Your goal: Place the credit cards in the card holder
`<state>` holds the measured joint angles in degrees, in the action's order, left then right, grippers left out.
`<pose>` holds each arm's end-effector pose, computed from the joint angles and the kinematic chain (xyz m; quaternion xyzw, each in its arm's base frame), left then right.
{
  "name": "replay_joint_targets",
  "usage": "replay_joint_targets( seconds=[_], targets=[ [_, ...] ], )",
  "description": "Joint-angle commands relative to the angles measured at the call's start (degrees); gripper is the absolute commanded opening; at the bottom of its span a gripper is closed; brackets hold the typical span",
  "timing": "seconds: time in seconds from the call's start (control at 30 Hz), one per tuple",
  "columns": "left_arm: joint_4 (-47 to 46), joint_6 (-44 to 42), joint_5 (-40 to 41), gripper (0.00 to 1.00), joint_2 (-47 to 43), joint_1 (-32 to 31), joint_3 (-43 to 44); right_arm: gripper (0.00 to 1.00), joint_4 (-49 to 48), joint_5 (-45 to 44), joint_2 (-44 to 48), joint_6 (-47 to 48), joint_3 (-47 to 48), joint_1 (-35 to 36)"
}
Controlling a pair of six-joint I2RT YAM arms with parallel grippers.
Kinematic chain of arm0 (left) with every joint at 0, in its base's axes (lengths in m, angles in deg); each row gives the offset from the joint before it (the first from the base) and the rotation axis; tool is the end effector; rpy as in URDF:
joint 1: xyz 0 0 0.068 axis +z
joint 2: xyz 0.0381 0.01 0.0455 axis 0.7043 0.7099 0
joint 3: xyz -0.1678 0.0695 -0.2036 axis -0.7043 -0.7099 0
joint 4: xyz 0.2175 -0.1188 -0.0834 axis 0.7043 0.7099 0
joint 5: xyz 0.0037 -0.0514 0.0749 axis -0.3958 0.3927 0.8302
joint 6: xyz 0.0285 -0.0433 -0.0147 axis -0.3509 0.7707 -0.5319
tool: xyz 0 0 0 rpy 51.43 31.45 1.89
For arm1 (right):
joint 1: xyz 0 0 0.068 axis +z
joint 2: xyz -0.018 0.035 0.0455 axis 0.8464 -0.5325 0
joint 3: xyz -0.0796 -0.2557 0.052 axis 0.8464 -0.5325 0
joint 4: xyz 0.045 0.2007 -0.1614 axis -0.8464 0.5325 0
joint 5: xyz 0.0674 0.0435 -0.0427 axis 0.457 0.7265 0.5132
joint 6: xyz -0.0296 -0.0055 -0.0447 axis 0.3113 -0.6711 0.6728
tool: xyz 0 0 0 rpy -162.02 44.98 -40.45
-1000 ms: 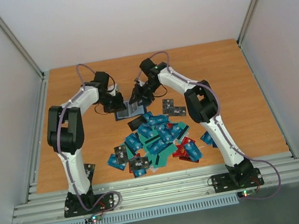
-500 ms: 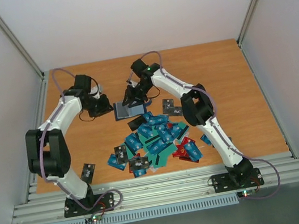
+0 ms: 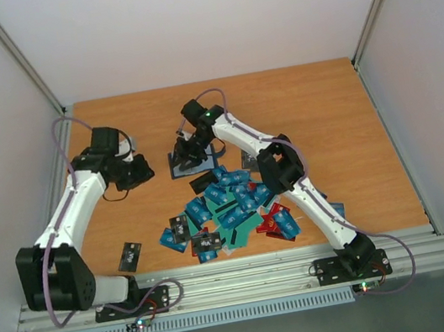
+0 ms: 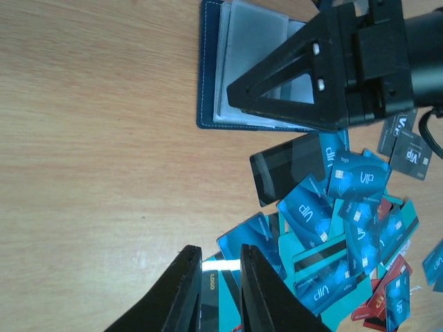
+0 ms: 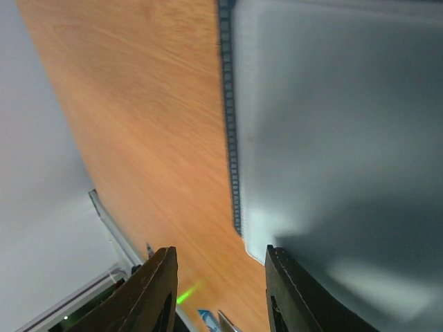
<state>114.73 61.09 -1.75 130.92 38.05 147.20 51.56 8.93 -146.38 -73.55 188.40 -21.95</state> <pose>0.2711 -0.0437 0.2634 -0.0790 0.9592 -0.2093 0.1727 0.4320 0.3448 0.1320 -0.2717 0.8614 0.4292 0.0014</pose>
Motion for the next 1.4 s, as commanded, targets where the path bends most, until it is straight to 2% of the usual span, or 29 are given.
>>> replay_joint_targets(
  seconds=[0.0,0.13,0.17,0.23,0.3,0.33,0.5,0.6,0.7,0.8,0.97,1.13,1.23,1.37],
  targets=[
    [3.01,-1.23,1.51,0.21,-4.77,0.38,-1.37,0.36,-3.56,3.69,1.36,-2.18,2.85,0.71],
    [4.87,-1.35,2.67,0.37,-8.88,0.38,-2.69,0.37,-3.13,3.21,5.92,0.22,2.57,0.77],
    [5.13,-0.99,3.13,0.46,-10.12,0.39,-3.26,0.36,-2.44,2.65,7.48,1.19,2.2,0.77],
    [5.51,-0.25,4.13,0.76,-12.84,0.39,-4.69,0.36,-0.73,0.59,11.17,4.08,0.4,0.79],
    [6.09,0.78,4.68,0.94,-15.49,0.39,-6.65,0.36,-0.18,-1.87,16.16,6.58,-4.67,1.07],
    [6.61,1.25,4.59,0.99,-16.5,0.39,-7.67,0.36,-0.95,-3.08,19.3,7.41,-8.41,1.15],
    [10.55,2.96,1.19,0.99,-21.59,0.28,-12.72,0.36,-11.97,-7.32,37.7,6.24,-36.48,1.51],
    [12.95,3.81,-1.05,0.99,-24.01,-0.13,-12.27,0.37,-17.82,-9.32,47.76,3.61,-52.84,1.64],
    [14.24,4.25,-3.54,0.92,-24.62,-0.93,-13.38,0.37,-21.3,-11.67,57.04,0.4,-67.78,1.8],
    [14.34,5.75,-3.53,0.87,-23.73,-4.83,-13.94,0.38,-21.32,-15.99,64.49,-3.08,-77.79,1.77],
    [9.56,11.52,-2.01,0.82,-21.26,-14.78,-15.31,0.39,-13.71,-24.69,73.59,-3.56,-86.33,1.81],
    [1.32,18.07,0.72,0.79,-15.65,-25.57,-14.17,0.41,-2.55,-34.7,81.96,-2.35,-90.55,-0.11],
    [-2.6,20.48,3.62,0.78,-9.1,-33.91,-11.67,0.44,3.0,-39.84,84.48,-2.39,-92.68,-2.75],
    [-8.1,24.67,5.4,0.76,-1.16,-41.86,-8.62,0.47,3.74,-42.02,84.16,-1.83,-95.74,-6.26]
  ],
)
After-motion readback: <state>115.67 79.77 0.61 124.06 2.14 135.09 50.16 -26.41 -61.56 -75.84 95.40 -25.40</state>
